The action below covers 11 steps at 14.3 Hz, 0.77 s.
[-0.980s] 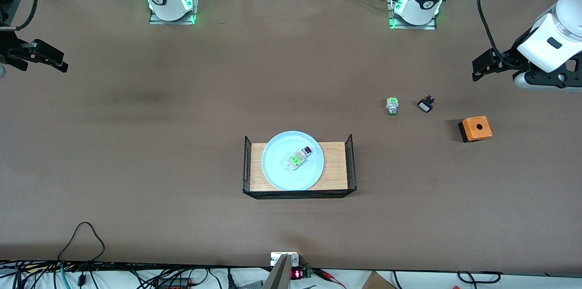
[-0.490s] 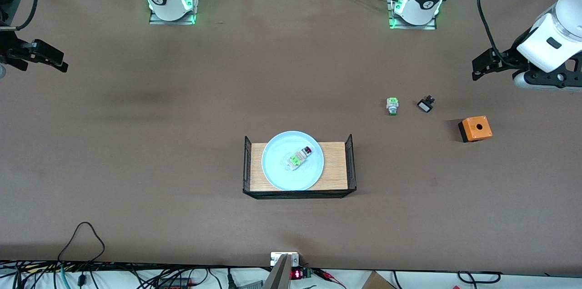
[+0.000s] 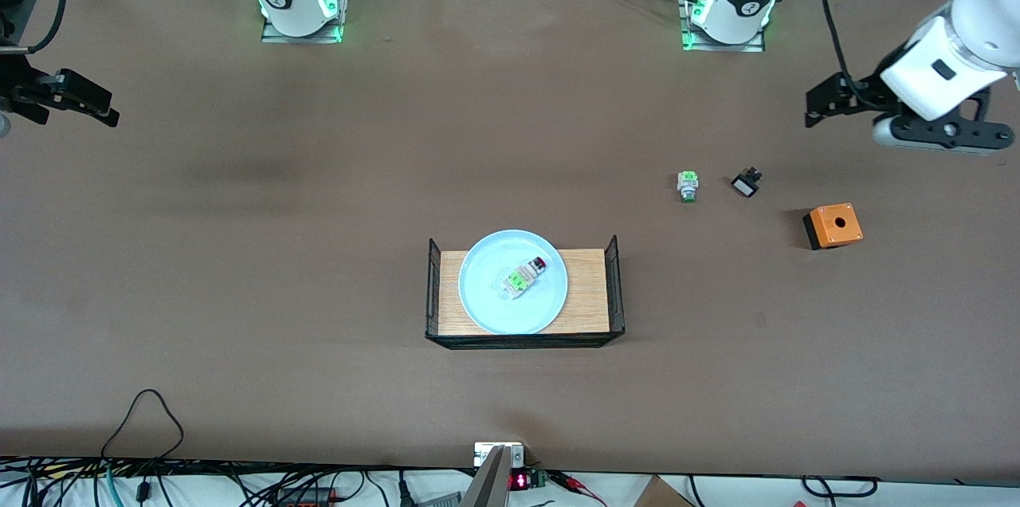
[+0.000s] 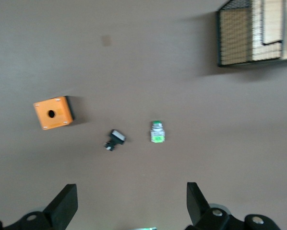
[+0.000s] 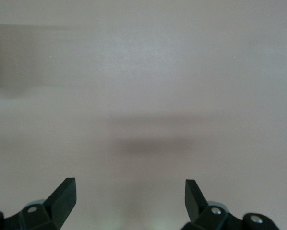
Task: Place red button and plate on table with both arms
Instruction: 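Move the left gripper over the plate and lower onto the green switch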
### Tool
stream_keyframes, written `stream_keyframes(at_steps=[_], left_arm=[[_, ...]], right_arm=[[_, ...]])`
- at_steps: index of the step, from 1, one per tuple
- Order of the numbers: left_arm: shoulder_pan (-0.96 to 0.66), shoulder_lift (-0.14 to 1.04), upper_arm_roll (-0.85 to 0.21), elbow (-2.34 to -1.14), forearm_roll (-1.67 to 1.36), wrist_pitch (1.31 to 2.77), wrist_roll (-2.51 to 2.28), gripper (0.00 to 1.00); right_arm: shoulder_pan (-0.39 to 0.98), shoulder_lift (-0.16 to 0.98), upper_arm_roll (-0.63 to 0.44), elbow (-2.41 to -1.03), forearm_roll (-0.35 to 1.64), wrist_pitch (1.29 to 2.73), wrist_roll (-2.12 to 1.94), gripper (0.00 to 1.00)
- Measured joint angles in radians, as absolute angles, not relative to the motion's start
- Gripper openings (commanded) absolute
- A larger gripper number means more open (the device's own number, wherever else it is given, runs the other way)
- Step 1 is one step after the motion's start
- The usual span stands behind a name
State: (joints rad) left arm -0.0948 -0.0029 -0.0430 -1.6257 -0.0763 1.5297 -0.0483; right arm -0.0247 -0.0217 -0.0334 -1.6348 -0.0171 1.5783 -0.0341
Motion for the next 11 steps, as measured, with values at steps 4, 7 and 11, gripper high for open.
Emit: stream_keyframes(at_steps=[4,7,11], left_arm=[[-0.107,0.014,-0.159,-1.626,-0.085,1.521,-0.049,1.0],[-0.118,0.105,-0.224,-1.621,-0.084,1.529,-0.044,1.0],[-0.18,0.257,-0.251,-1.522,-0.083,1.663,-0.028,1.0]], right_arm=[[-0.025,-0.022,-0.034,-1.635,-0.017,1.578,-0.034,1.0],[-0.025,-0.022,-0.034,-1.635,-0.017,1.578,-0.034,1.0],[-0.025,-0.022,-0.034,-1.635,-0.017,1.578,-0.034,1.0]])
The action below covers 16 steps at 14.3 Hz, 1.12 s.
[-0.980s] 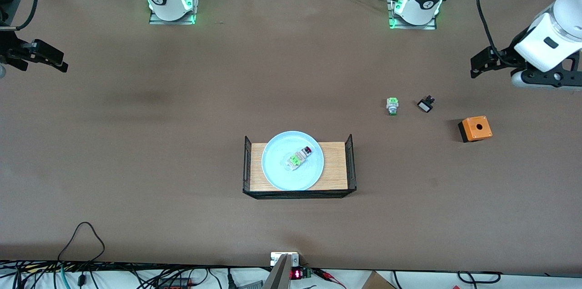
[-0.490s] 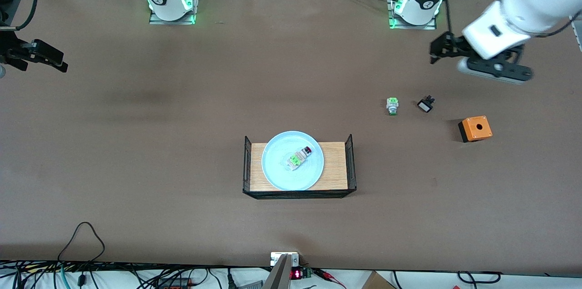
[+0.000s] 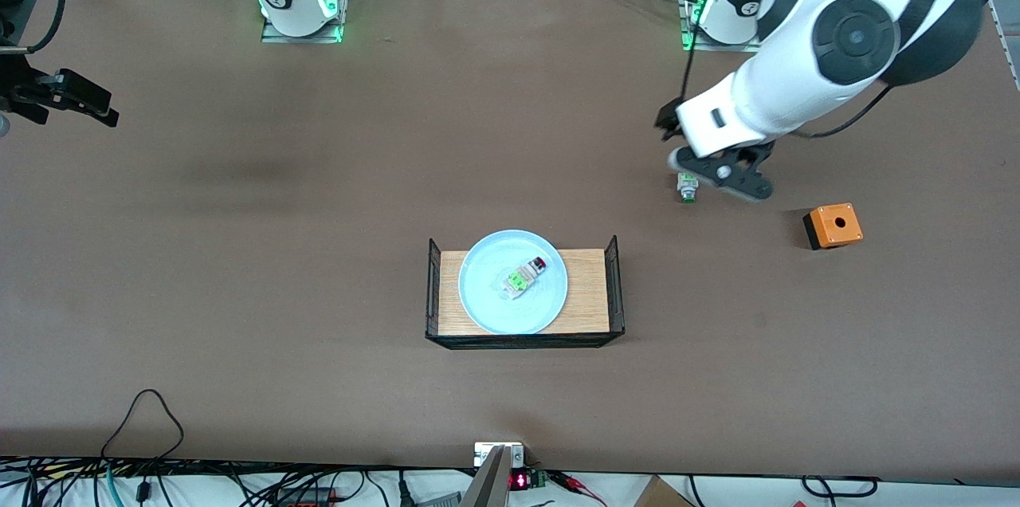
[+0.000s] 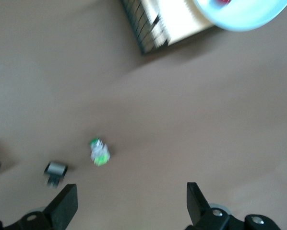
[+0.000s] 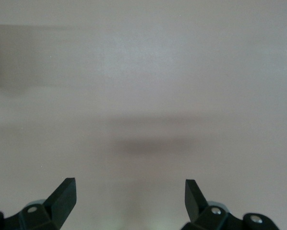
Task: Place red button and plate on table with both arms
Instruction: 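Move the left gripper over the plate and lower onto the green switch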
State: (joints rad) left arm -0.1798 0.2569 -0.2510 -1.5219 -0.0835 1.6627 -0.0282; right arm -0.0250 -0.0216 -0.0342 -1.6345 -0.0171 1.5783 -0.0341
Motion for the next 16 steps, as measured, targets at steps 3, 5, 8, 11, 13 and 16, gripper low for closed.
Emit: stream_keyframes(at_steps=[3,5,8,11,13,16], left_arm=[[-0.273,0.363,-0.255,-1.44,-0.083,1.859,-0.02,1.0],[-0.352,0.432,-0.254,-1.426,-0.082,2.05,-0.023,1.0],[-0.394,0.528,-0.251,-1.414,-0.077,2.276,-0.021,1.0],[-0.434,0.609,-0.236,-1.359,0.032,2.345,-0.021,1.0],[-0.471,0.652,-0.22,-1.325,0.118,2.345,-0.021,1.0],[-0.507,0.691,-0.188,-1.308,0.176,2.346,-0.02,1.0]], right_arm=[[-0.025,-0.022,-0.034,-1.634,-0.017,1.578,-0.034,1.0],[-0.025,-0.022,-0.034,-1.634,-0.017,1.578,-0.034,1.0],[-0.025,-0.022,-0.034,-1.634,-0.017,1.578,-0.034,1.0],[-0.025,-0.022,-0.034,-1.634,-0.017,1.578,-0.034,1.0],[-0.025,-0.022,-0.034,-1.634,-0.017,1.578,-0.034,1.0],[-0.024,-0.022,-0.033,-1.634,-0.017,1.578,-0.034,1.0]])
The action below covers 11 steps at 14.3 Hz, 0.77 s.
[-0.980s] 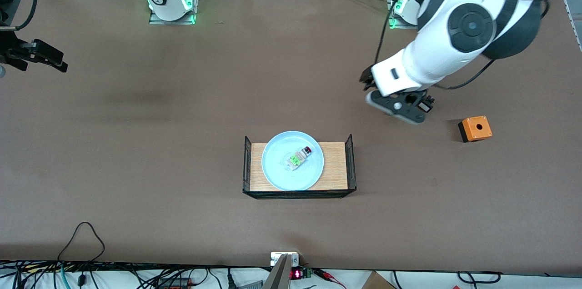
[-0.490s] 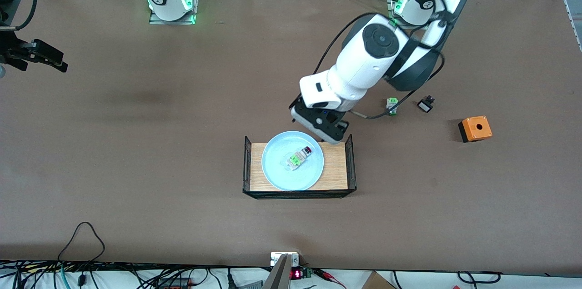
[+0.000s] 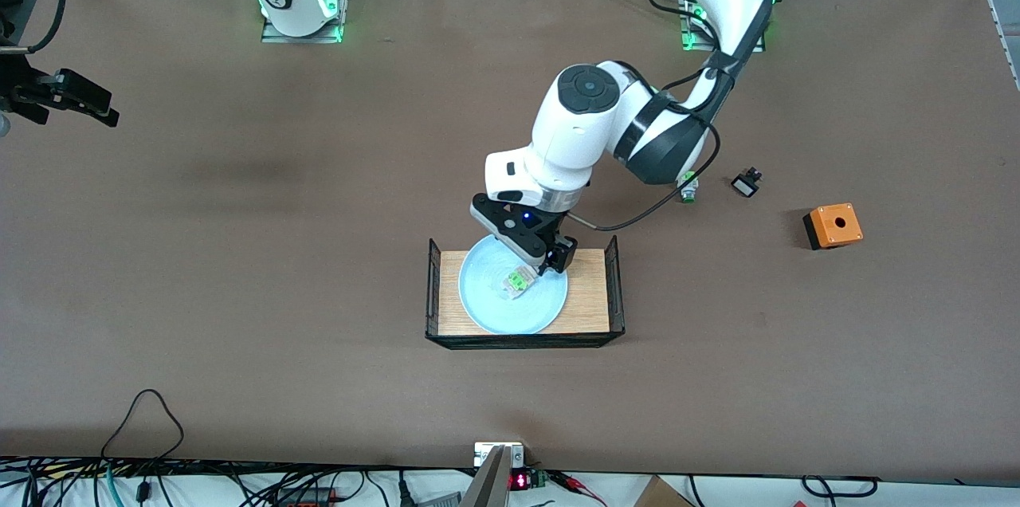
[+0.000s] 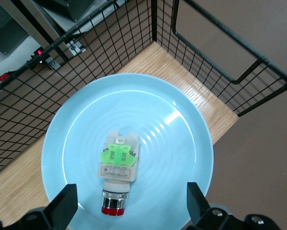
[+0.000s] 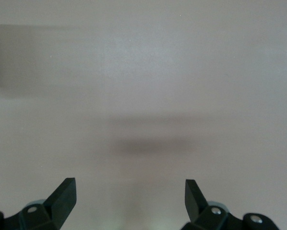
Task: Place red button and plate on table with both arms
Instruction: 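Move the left gripper over the plate and lower onto the green switch, then close the left gripper on the green switch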
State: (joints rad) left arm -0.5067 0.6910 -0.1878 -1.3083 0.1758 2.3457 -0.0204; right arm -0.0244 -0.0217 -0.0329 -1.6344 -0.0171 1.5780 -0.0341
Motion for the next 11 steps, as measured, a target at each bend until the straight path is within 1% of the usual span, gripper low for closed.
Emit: stream_keyframes(at_steps=[5,11], left_arm=[[-0.506,0.709,-0.178,-1.307,0.188,2.348,-0.014,1.0],[-0.499,0.726,-0.17,-1.307,0.189,2.399,0.03,1.0]], right_arm=[[-0.024,-0.022,-0.03,-1.634,-0.017,1.578,-0.034,1.0],[-0.024,-0.022,-0.03,-1.634,-0.017,1.578,-0.034,1.0]])
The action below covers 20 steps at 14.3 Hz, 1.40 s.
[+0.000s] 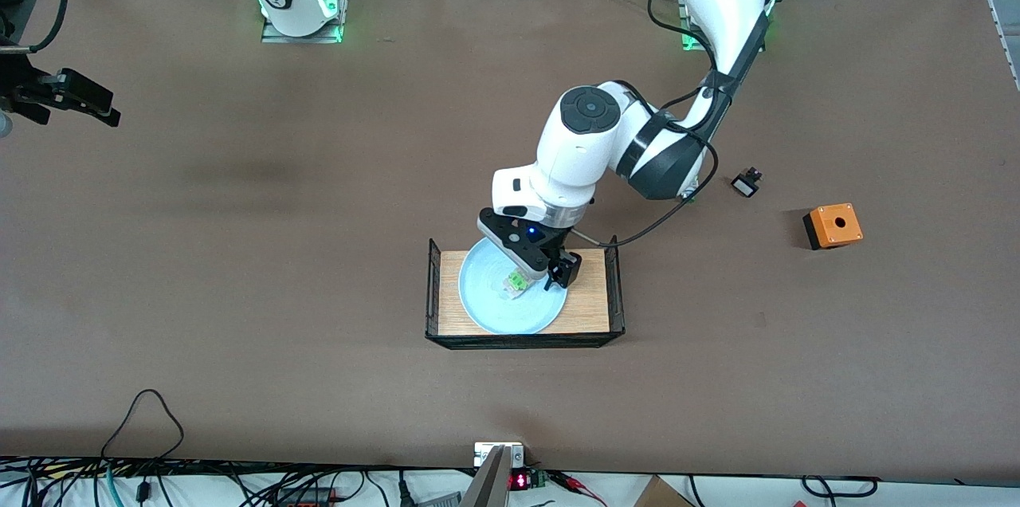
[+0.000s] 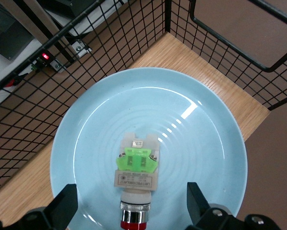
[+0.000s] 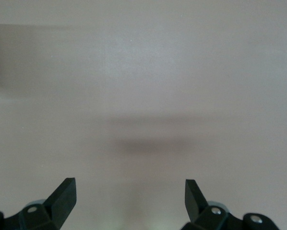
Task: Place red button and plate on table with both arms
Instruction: 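Close the left gripper on the green switch, then lift the green switch and carry it beside the orange box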
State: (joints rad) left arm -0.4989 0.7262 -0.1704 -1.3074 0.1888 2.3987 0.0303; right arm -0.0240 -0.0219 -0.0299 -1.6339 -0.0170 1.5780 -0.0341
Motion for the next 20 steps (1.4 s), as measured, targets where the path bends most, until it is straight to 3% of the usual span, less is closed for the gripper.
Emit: stream_keyframes(at_steps=[4,8,9,10,12,17,20], left_arm=[[-0.5,0.733,-0.17,-1.308,0.189,2.402,0.03,0.85],[-0.5,0.746,-0.17,-1.309,0.189,2.409,0.031,0.82],[-0.499,0.756,-0.17,-1.309,0.189,2.426,0.031,0.69],[-0.499,0.767,-0.169,-1.309,0.189,2.446,0.031,0.49],[-0.499,0.776,-0.169,-1.308,0.189,2.471,0.031,0.31],[-0.495,0.775,-0.169,-1.297,0.189,2.468,0.031,0.2],[-0.494,0.756,-0.17,-1.29,0.17,2.412,0.023,0.19]], right_arm=[[-0.024,-0.022,-0.029,-1.634,-0.017,1.578,-0.034,1.0],[-0.024,-0.022,-0.029,-1.634,-0.017,1.578,-0.034,1.0],[-0.024,-0.022,-0.029,-1.634,-0.017,1.578,-0.034,1.0],[-0.024,-0.022,-0.029,-1.634,-0.017,1.578,-0.034,1.0],[-0.024,-0.022,-0.029,-1.634,-0.017,1.578,-0.034,1.0],[-0.024,-0.022,-0.029,-1.634,-0.017,1.578,-0.034,1.0],[-0.024,-0.022,-0.029,-1.634,-0.017,1.578,-0.034,1.0]])
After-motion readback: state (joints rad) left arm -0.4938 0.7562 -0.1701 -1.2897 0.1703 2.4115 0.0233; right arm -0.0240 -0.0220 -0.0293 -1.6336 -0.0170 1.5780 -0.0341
